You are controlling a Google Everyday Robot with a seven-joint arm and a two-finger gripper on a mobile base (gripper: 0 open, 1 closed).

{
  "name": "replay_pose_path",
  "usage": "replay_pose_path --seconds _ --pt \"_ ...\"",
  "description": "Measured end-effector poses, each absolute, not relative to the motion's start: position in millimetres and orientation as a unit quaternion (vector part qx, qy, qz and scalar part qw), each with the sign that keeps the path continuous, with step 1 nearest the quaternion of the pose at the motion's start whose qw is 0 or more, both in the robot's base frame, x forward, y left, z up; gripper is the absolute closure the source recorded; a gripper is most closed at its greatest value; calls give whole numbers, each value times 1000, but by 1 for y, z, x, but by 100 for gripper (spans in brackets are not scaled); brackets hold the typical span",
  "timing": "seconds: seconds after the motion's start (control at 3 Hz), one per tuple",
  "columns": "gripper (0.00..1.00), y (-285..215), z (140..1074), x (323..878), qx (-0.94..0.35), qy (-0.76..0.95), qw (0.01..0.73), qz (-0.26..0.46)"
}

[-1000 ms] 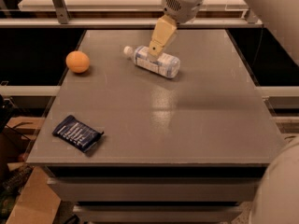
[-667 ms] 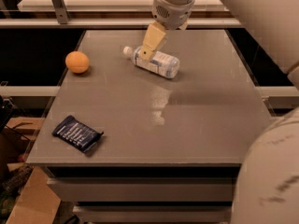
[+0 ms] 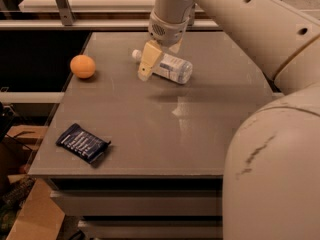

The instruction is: Move blue plastic bottle near rxbar blueberry

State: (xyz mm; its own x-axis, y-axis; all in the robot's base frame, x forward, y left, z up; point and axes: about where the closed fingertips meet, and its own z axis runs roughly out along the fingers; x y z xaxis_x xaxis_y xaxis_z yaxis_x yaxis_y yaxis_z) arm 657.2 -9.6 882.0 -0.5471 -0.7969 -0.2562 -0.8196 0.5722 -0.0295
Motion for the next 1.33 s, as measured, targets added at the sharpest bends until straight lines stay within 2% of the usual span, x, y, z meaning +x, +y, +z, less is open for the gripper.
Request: replay_pose_path --seconds 1.0,1.33 --pt "85 6 850 661 -470 873 107 79" --pt "100 4 862 659 -471 872 118 69"
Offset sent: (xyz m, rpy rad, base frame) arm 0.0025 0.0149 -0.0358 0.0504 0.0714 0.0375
